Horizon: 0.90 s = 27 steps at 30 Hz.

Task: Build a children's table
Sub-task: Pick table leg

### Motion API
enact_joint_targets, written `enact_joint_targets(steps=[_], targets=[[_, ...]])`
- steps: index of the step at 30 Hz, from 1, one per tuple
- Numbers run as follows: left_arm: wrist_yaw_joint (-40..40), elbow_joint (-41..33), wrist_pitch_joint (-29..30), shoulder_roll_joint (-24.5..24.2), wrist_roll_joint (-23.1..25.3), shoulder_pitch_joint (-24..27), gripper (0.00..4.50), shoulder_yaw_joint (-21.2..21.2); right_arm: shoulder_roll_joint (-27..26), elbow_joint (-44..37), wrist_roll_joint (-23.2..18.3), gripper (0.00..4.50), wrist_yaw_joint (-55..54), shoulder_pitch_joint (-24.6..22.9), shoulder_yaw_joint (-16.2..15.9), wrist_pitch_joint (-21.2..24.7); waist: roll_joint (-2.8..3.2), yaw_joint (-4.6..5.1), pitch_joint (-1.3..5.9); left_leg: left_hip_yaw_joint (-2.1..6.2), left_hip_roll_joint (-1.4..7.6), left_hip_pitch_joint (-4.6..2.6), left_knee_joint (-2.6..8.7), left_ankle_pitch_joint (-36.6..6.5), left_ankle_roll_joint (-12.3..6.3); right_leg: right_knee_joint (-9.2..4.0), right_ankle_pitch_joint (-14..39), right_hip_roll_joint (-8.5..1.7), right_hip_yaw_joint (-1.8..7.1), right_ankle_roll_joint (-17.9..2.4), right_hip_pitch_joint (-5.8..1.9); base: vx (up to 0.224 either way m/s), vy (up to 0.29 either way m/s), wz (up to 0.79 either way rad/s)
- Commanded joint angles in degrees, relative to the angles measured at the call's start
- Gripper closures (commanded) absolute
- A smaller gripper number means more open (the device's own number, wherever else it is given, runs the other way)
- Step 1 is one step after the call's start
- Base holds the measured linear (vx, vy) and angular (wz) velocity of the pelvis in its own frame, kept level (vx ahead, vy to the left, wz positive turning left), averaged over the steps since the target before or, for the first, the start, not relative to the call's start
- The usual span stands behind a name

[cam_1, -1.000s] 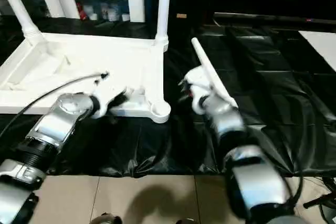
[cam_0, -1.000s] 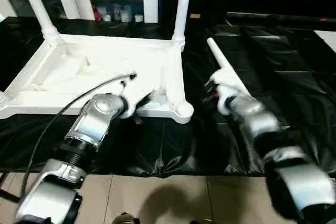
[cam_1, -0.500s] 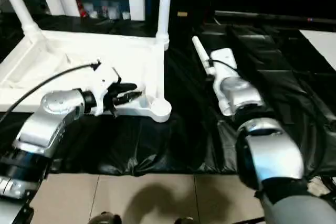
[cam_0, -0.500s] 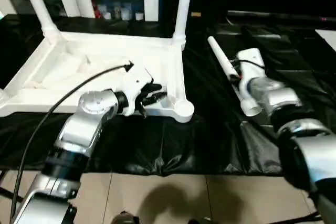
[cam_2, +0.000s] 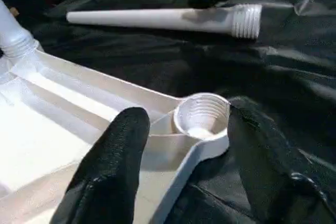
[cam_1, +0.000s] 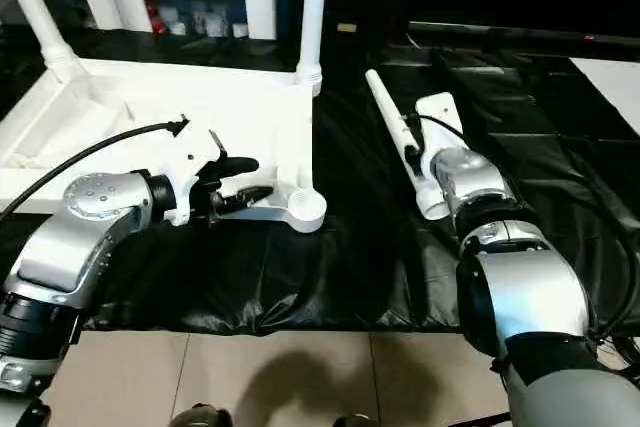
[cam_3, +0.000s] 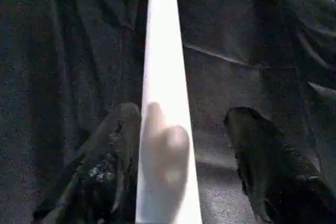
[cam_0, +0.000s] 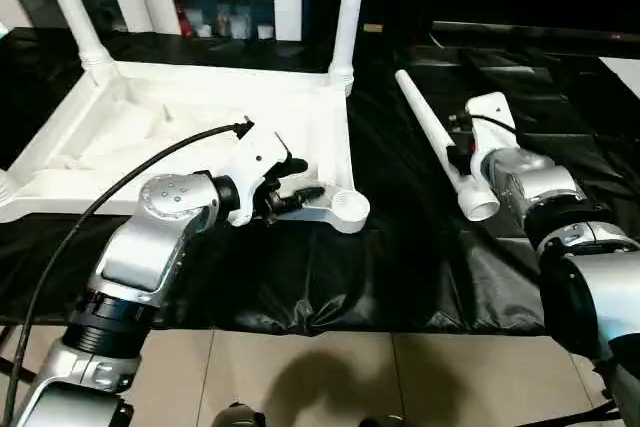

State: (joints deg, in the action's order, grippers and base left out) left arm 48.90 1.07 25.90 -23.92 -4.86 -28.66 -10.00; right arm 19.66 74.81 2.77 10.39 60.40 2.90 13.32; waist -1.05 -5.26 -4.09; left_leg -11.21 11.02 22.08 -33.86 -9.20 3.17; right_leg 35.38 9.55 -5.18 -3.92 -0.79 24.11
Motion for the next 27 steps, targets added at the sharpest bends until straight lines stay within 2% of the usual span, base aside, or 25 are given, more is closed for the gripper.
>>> enact_joint_targets(steps=[1, 3, 4, 6, 7, 8, 9, 10, 11, 12, 13, 15, 16, 18, 19, 20, 21, 22, 23, 24, 25, 27], targets=[[1.7, -3.5, 0.3, -1.6, -0.6, 0.5, 1.26, -0.6, 0.6, 1.1, -0.1, 1.13, 0.6, 1.0, 0.8, 0.3, 0.69, -0.19, 4.82, 0.81, 1.58, -1.05, 3.4, -14.2, 1.18, -3.12, 7.6, -2.57, 2.16, -13.4, -3.34, 0.0, 0.0, 0.0], [2.2, -5.6, 0.7, -2.7, -0.7, 1.3, 1.16, -0.5, 0.6, 1.3, 0.2, 1.06, 1.0, 1.1, 0.4, 0.8, 0.72, -0.23, 4.87, 0.79, 1.62, -1.07, 3.33, -13.9, 1.09, -3.07, 7.6, -2.62, 2.18, -13.5, -3.35, 0.0, 0.0, 0.0], [2.3, -5.9, 0.8, -2.9, -0.8, 1.4, 1.06, -0.5, 0.6, 1.3, 0.3, 0.93, 1.0, 1.1, 0.3, 0.9, 0.71, -0.21, 4.86, 0.88, 1.7, -0.87, 3.36, -13.5, 1.05, -2.92, 7.3, -2.7, 2.16, -13.7, -3.54, 0.0, 0.0, 0.0], [3.1, -9.1, 2.3, -4.0, -1.6, 2.3, 0.89, -0.3, 0.7, 1.7, 0.6, 0.84, 1.8, 1.4, 0.1, 2.1, 0.61, -0.18, 4.79, 0.7, 1.68, -0.99, 3.28, -13.5, 0.96, -2.92, 7.8, -2.54, 2.16, -13.8, -3.36, 0.0, 0.0, 0.0], [3.2, -10.0, 2.7, -4.3, -1.9, 2.6, 0.78, -0.2, 0.8, 1.9, 0.8, 0.84, 2.1, 1.5, -0.1, 2.7, 0.27, -0.05, 3.96, 0.64, 1.66, -0.78, 3.49, -14.2, 0.85, -3.31, 9.2, -2.49, 2.22, -13.4, -2.95, 0.0, 0.0, 0.0], [3.4, -10.6, 2.9, -4.5, -2.1, 2.8, 0.7, -0.2, 0.8, 1.9, 0.9, 0.84, 2.3, 1.6, -0.3, 3.1, 0.27, -0.05, 3.96, 0.64, 1.66, -0.78, 3.49, -14.2, 0.85, -3.31, 9.2, -2.49, 2.22, -13.4, -2.95, 0.0, 0.0, 0.0], [3.6, -11.6, 3.3, -4.8, -2.4, 3.1, 0.7, -0.1, 0.9, 2.1, 1.1, 0.84, 2.6, 1.7, -0.5, 3.8, 0.55, -0.04, 4.04, 0.71, 1.71, -1.05, 3.48, -15.7, 1.18, -3.34, 11.8, -2.49, 2.24, -13.0, -2.92, 0.0, 0.0, 0.0], [4.1, -12.9, 3.9, -5.4, -2.9, 3.4, 0.7, -0.1, 1.0, 2.3, 1.4, 0.84, 3.2, 2.0, -0.8, 4.5, 0.23, 0.15, 3.15, 0.69, 1.68, -0.83, 3.76, -17.1, 1.24, -3.83, 14.0, -2.44, 2.31, -12.3, -2.51, 0.0, 0.0, 0.0], [4.4, -14.0, 4.6, -5.9, -3.2, 3.6, 0.7, 0.1, 1.2, 2.4, 1.7, 0.84, 3.7, 2.3, -1.0, 4.9, 0.37, 0.08, 3.36, 0.81, 1.67, -0.94, 3.71, -17.6, 1.43, -3.64, 14.8, -2.46, 2.29, -12.0, -2.64, 0.0, 0.0, 0.0], [4.5, -14.5, 4.9, -6.1, -3.4, 3.7, 0.7, 0.2, 1.3, 2.5, 1.9, 0.84, 4.0, 2.4, -1.0, 5.1, -0.06, 0.25, 2.91, 0.76, 1.66, -0.85, 3.87, -17.8, 1.34, -3.86, 15.6, -2.44, 2.36, -11.6, -2.45, 0.0, 0.0, 0.0], [4.9, -16.3, 6.2, -7.0, -3.9, 4.1, 0.7, 0.6, 1.5, 2.7, 2.0, 0.84, 5.2, 3.3, -0.8, 6.3, -0.17, 0.33, 2.47, 0.87, 1.63, -0.83, 3.94, -18.5, 1.43, -3.96, 18.0, -2.48, 2.43, -10.7, -2.2, 0.0, 0.0, 0.0], [4.9, -16.8, 6.7, -7.4, -4.1, 4.1, 0.7, 0.8, 1.6, 2.8, 1.8, 0.84, 5.7, 3.6, -0.6, 6.8, -0.09, 0.36, 2.41, 0.92, 1.63, -0.93, 3.93, -18.7, 1.48, -3.98, 18.7, -2.48, 2.48, -10.2, -2.15, 0.0, 0.0, 0.0], [4.8, -17.3, 7.2, -7.8, -4.1, 4.3, 0.7, 1.1, 1.7, 2.9, 1.8, 0.84, 6.3, 3.9, -0.5, 7.3, -0.34, 0.43, 1.99, 0.93, 1.63, -0.77, 4.0, -18.4, 1.46, -3.99, 18.5, -2.5, 2.54, -10.2, -2.03, 0.0, 0.0, 0.0], [4.8, -18.0, 7.9, -8.3, -4.3, 4.6, 0.7, 1.4, 1.7, 3.0, 1.7, 0.84, 6.8, 4.3, -0.4, 7.9, -0.34, 0.41, 1.93, 0.94, 1.6, -0.67, 3.97, -17.5, 1.28, -3.84, 17.6, -2.47, 2.56, -10.3, -2.12, 0.0, 0.0, 0.0], [4.8, -18.7, 8.5, -8.9, -4.5, 4.9, 0.7, 1.7, 1.8, 3.2, 1.6, 0.84, 7.0, 4.5, -0.3, 8.4, -0.31, 0.39, 2.03, 0.88, 1.6, -0.49, 3.8, -14.5, 0.79, -3.35, 13.5, -2.38, 2.61, -11.1, -2.23, 0.0, 0.0, 0.0], [4.8, -19.3, 9.0, -9.3, -4.6, 5.1, 0.7, 1.8, 1.8, 3.3, 1.5, 0.84, 7.1, 4.6, -0.2, 9.0, -0.31, 0.39, 2.03, 0.88, 1.6, -0.49, 3.8, -14.5, 0.79, -3.35, 13.5, -2.38, 2.61, -11.1, -2.23, 0.0, 0.0, 0.0], [4.9, -19.8, 9.5, -9.7, -4.9, 5.3, 0.7, 1.9, 1.7, 3.4, 1.6, 0.84, 7.3, 4.6, -0.2, 9.5, -0.27, 0.33, 1.94, 0.64, 1.52, -0.28, 3.53, -10.8, -0.33, -2.86, 8.0, -2.12, 2.61, -12.5, -2.12, 0.0, 0.0, 0.0], [4.9, -20.4, 10.1, -10.2, -5.2, 5.5, 0.7, 2.0, 1.6, 3.5, 1.7, 0.84, 7.3, 4.5, -0.2, 9.8, -0.21, 0.31, 1.8, 0.56, 1.42, -0.08, 3.35, -8.5, -1.31, -2.52, 4.7, -1.98, 2.6, -13.5, -2.13, 0.0, 0.0, 0.0], [5.0, -20.7, 10.5, -10.5, -5.4, 5.5, 0.7, 2.0, 1.5, 3.5, 1.9, 0.84, 7.2, 4.3, -0.2, 10.0, -0.26, 0.3, 1.81, 0.5, 1.41, 0.01, 3.29, -7.8, -1.83, -2.45, 3.7, -1.93, 2.57, -13.9, -2.19, 0.0, 0.0, 0.0], [5.1, -21.1, 10.9, -10.8, -5.6, 5.6, 0.7, 2.1, 1.5, 3.6, 2.0, 0.84, 7.2, 4.3, -0.2, 10.2, -0.27, 0.27, 1.76, 0.46, 1.42, 0.03, 3.25, -7.5, -2.14, -2.4, 3.4, -1.97, 2.57, -14.3, -2.21, 0.0, 0.0, 0.0], [5.2, -21.6, 11.5, -11.2, -5.9, 5.6, 0.7, 2.2, 1.4, 3.6, 2.0, 0.84, 7.1, 4.1, 0.0, 10.5, -0.11, 0.26, 1.12, 0.47, 1.44, 0.14, 3.4, -8.4, -2.34, -2.64, 4.7, -2.01, 2.56, -14.5, -1.97, 0.0, 0.0, 0.0], [5.4, -22.0, 11.8, -11.6, -6.1, 5.7, 0.7, 2.2, 1.3, 3.7, 2.1, 0.84, 6.9, 3.9, 0.0, 10.5, -0.13, 0.29, 0.49, 0.55, 1.61, -0.09, 3.62, -11.3, -1.43, -3.05, 9.1, -2.32, 2.66, -14.3, -1.88, 0.0, 0.0, 0.0]])
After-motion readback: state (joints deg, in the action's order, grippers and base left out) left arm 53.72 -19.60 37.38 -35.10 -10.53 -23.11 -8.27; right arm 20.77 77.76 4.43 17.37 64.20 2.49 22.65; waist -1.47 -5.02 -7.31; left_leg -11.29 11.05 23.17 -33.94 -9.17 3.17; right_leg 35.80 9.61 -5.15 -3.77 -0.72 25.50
